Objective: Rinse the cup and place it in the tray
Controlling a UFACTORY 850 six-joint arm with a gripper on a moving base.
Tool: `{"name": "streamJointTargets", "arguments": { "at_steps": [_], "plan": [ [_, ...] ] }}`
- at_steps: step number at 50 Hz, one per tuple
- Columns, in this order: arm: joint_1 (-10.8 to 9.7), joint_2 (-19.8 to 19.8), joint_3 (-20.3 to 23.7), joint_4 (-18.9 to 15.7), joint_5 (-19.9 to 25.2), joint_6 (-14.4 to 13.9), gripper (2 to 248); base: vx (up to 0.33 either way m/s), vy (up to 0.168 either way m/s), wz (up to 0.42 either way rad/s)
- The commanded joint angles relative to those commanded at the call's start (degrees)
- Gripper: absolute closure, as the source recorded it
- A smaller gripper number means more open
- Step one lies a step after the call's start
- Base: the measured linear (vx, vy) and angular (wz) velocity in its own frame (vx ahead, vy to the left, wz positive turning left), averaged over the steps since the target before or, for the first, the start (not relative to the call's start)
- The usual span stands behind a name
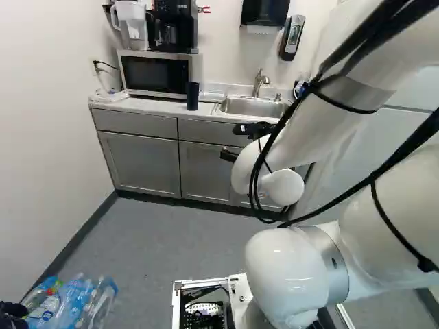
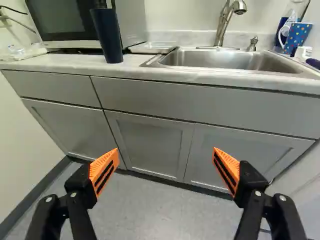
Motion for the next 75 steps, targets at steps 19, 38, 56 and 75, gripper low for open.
{"name": "streamJointTargets", "arguments": {
  "at_steps": [19, 38, 56, 75],
  "plan": [
    [0.00, -2.99, -5.32, 0.00, 0.00, 0.00, 3, 0.000, 0.000, 0.000],
    [0.00, -6.43, -11.11, 0.00, 0.00, 0.00, 3, 0.000, 0.000, 0.000],
    [0.00, -9.66, -16.64, 0.00, -0.64, 0.00, 3, 0.000, 0.000, 0.000],
    [0.00, -12.09, -21.58, 0.00, -3.02, 0.00, 3, 0.000, 0.000, 0.000]
  ]
}}
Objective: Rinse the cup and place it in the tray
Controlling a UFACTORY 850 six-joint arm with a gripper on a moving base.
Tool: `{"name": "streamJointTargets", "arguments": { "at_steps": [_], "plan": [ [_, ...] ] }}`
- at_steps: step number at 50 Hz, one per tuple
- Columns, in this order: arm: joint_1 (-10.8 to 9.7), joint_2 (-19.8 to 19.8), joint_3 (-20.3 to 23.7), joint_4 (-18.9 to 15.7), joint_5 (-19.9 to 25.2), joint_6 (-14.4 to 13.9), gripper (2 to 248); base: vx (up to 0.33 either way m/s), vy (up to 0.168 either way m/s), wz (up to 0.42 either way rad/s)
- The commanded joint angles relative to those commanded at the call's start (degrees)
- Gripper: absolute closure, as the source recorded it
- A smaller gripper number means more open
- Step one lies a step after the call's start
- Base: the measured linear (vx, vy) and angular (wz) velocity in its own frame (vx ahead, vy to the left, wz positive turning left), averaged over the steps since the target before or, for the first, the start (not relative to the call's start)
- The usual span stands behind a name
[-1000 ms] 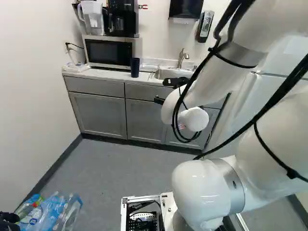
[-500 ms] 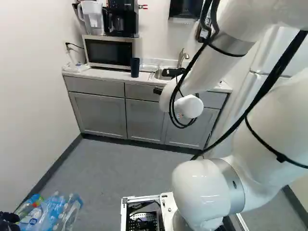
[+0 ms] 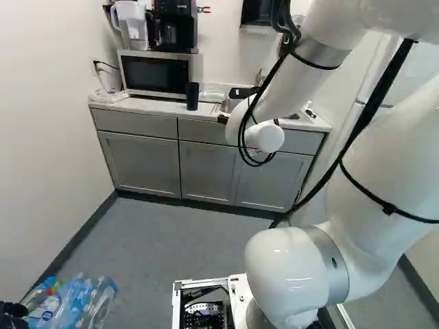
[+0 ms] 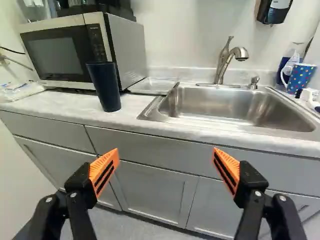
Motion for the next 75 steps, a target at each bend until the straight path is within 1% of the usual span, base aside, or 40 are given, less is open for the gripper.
{"name": "streamJointTargets", "arguments": {
  "at_steps": [14, 26, 60, 75],
  "plan": [
    [0.00, -1.15, -3.02, 0.00, -2.06, 0.00, 3, 0.000, 0.000, 0.000],
    [-0.26, -1.25, -4.73, 0.00, -4.26, 0.00, 3, 0.000, 0.000, 0.000],
    [-2.13, -1.67, -9.68, 0.00, -15.49, 0.00, 3, 0.000, 0.000, 0.000],
    [-2.96, -1.88, -11.82, 0.00, -19.23, 0.00, 3, 0.000, 0.000, 0.000]
  ]
}}
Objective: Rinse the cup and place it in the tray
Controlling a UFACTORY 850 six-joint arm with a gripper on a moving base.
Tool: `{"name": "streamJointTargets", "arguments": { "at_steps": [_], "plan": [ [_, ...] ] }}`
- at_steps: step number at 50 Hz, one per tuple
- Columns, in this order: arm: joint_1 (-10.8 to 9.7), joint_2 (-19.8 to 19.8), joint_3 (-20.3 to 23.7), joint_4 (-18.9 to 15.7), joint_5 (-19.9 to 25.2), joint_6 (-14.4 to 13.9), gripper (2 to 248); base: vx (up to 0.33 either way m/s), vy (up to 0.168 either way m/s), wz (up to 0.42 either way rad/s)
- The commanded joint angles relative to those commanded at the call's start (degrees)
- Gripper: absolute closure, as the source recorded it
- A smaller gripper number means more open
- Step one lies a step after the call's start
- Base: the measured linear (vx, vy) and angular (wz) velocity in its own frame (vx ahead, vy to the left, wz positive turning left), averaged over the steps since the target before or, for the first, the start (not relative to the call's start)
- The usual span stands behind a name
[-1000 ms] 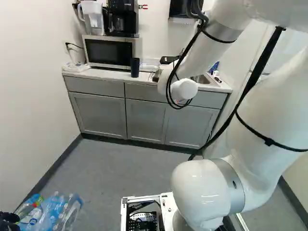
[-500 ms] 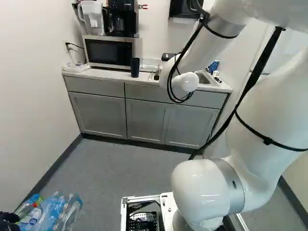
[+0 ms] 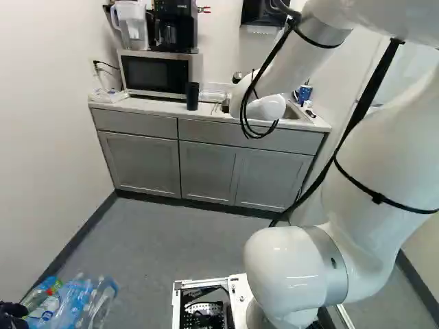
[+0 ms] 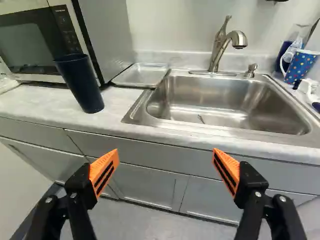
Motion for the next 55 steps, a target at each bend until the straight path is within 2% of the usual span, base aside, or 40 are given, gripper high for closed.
{"name": "streamJointTargets", "arguments": {
  "at_steps": [55],
  "plan": [
    [-2.22, 1.50, -5.63, 0.00, -11.09, 0.00, 3, 0.000, 0.000, 0.000]
  ]
}}
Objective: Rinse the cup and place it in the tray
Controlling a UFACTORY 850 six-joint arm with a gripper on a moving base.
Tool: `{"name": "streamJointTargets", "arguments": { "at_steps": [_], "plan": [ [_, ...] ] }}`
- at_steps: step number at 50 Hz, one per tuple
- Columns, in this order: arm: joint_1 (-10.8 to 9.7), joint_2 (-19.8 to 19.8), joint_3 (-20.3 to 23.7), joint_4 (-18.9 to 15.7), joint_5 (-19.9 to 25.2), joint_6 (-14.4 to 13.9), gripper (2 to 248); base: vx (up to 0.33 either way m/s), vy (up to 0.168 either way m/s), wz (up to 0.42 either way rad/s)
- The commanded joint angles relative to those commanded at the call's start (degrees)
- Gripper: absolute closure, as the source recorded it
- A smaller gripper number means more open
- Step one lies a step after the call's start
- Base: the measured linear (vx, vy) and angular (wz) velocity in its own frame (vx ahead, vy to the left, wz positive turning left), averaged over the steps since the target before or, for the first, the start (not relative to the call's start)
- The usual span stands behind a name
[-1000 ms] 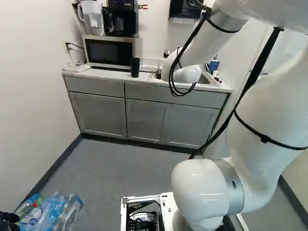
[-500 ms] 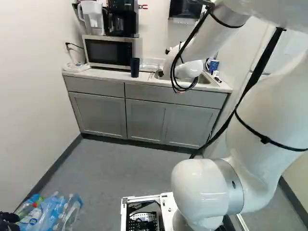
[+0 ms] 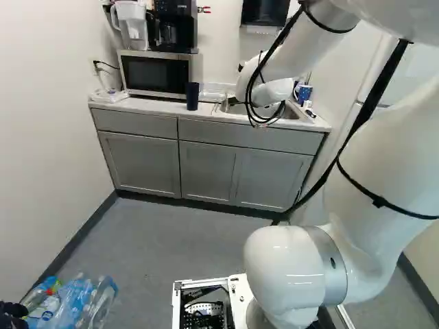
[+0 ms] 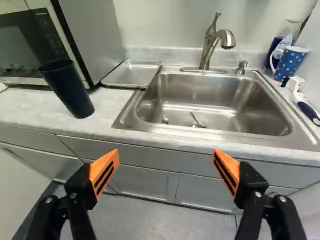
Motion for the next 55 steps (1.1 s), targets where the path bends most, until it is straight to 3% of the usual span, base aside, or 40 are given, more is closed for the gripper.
{"name": "streamJointTargets", "arguments": {
  "at_steps": [55],
  "plan": [
    [-1.98, 1.30, -5.72, 0.00, -10.52, 0.00, 3, 0.000, 0.000, 0.000]
  ]
}}
